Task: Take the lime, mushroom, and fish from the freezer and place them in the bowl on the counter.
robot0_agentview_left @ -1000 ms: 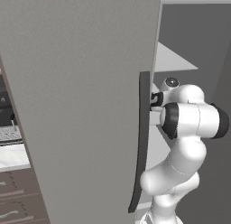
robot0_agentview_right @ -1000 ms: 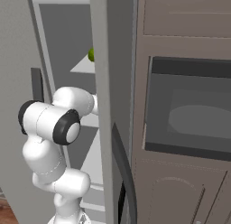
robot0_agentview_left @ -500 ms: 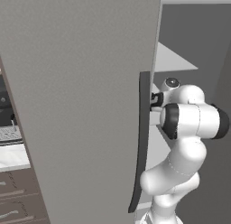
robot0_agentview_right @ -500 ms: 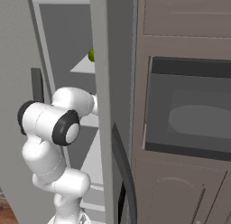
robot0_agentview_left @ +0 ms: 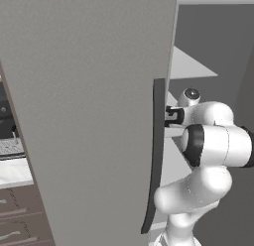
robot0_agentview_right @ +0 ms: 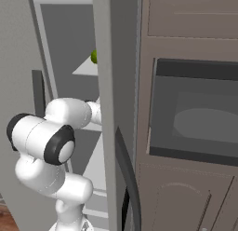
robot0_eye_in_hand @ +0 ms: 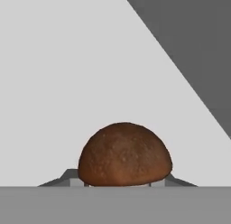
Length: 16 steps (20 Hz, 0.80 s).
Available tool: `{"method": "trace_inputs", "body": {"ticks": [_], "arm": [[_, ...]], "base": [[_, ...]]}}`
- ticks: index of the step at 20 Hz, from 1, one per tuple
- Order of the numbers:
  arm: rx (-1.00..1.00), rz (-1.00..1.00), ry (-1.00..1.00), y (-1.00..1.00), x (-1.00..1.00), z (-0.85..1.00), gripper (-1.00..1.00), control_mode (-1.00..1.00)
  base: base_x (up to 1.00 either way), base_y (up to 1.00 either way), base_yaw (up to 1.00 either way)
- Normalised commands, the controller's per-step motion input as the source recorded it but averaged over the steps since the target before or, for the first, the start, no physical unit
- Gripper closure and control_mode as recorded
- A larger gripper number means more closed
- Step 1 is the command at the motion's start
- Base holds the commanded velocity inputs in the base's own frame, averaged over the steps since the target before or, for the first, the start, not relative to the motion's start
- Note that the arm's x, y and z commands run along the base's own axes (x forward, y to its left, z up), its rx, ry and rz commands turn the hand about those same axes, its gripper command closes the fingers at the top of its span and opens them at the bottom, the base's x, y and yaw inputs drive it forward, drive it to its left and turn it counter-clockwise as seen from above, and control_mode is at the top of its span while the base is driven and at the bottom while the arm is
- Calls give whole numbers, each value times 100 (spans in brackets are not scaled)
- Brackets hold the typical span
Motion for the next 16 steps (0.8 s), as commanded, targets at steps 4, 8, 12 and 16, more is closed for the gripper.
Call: {"method": "trace_inputs", "body": {"ticks": [4,8,12,16], "arm": [[0,0,0,24,-41,7,100,-100],[0,0,1,21,-34,21,100,-100],[0,2,0,0,-56,51,100,-100],[0,3,1,0,-56,58,100,-100]], "base": [[0,0,0],[0,0,0],[0,0,0],[0,0,0]]}}
